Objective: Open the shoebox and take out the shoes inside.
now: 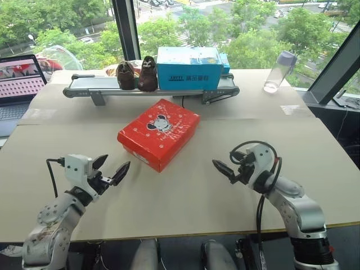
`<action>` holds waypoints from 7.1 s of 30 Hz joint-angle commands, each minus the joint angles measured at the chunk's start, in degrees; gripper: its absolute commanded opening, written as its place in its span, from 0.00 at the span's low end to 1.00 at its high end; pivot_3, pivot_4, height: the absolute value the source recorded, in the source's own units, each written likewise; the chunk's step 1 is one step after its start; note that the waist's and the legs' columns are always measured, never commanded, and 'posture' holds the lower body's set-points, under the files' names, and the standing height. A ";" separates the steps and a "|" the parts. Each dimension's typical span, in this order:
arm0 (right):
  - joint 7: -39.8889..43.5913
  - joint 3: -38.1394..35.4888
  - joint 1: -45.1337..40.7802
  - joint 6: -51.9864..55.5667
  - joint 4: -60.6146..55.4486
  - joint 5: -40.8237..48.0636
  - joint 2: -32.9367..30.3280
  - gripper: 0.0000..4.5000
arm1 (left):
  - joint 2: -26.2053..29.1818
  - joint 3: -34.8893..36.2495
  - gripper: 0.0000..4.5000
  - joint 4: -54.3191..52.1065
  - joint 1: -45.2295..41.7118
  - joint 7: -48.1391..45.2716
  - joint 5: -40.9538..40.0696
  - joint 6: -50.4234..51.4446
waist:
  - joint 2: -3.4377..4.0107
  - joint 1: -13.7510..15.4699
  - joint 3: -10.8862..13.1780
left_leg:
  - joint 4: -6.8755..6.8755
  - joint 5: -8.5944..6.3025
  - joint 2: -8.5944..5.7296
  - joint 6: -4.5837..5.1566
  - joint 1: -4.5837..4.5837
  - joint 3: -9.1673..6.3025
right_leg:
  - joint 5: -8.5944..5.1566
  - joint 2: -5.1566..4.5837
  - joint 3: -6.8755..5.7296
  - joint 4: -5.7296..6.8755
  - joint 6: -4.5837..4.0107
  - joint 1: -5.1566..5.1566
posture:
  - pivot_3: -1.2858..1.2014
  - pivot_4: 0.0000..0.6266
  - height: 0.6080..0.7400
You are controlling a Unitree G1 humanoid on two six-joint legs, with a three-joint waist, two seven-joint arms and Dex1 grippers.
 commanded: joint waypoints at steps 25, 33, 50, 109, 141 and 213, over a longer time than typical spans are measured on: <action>-6.65 9.16 -21.05 -5.22 21.39 -11.39 4.08 0.00 | 15.46 -2.47 0.02 49.17 -32.01 -11.02 17.60 -23.22 | -0.12 -1.01 0.01 | -0.08 0.26 0.01 0.38 -0.01 0.03 | 0.27 0.11 0.04 -0.06 0.04 -0.06 | 0.52 0.24 1.00; -5.77 12.88 -31.18 -17.52 44.21 -17.07 9.22 0.00 | 10.82 -14.77 0.02 82.43 -52.61 -7.79 32.55 -43.57 | -0.17 -1.14 0.03 | -0.08 0.36 -0.03 0.37 -0.13 0.04 | 0.59 0.12 0.09 -0.13 0.49 -0.07 | 0.52 0.24 1.00; -3.53 10.99 -38.59 -22.94 52.26 -17.53 15.32 0.00 | -3.12 -13.41 0.02 78.58 -53.10 -26.80 24.25 -41.18 | -0.17 -1.26 0.06 | -0.02 0.37 -0.08 0.36 -0.33 0.01 | 0.64 0.14 0.12 0.06 0.44 -0.19 | 0.52 0.24 1.00; 29.61 11.93 -22.11 -6.14 15.24 -3.84 -10.48 0.36 | 55.07 10.73 1.00 4.74 -30.71 -48.08 -22.96 28.39 | -0.54 -1.61 0.49 | -0.02 0.24 0.01 0.24 0.09 0.04 | -0.44 0.16 0.26 0.66 -0.07 -0.19 | 0.52 0.24 1.00; 20.80 24.39 -53.01 -11.46 42.61 -9.54 25.28 0.01 | 68.40 19.17 1.00 7.41 -36.68 -51.01 -28.54 37.64 | -0.81 -2.97 0.91 | -0.16 0.24 0.52 0.20 -0.07 -0.02 | -0.31 0.77 0.25 0.86 0.06 -0.48 | 0.52 0.24 1.00; 62.71 54.42 -63.58 -55.60 39.82 -20.76 -4.01 0.99 | 52.11 11.29 1.00 7.50 -24.31 -49.37 -14.45 25.30 | -0.74 -2.65 0.96 | -0.02 0.49 1.06 -0.22 -0.12 0.11 | -0.46 1.25 0.32 1.82 -0.61 -1.04 | 0.52 0.24 1.00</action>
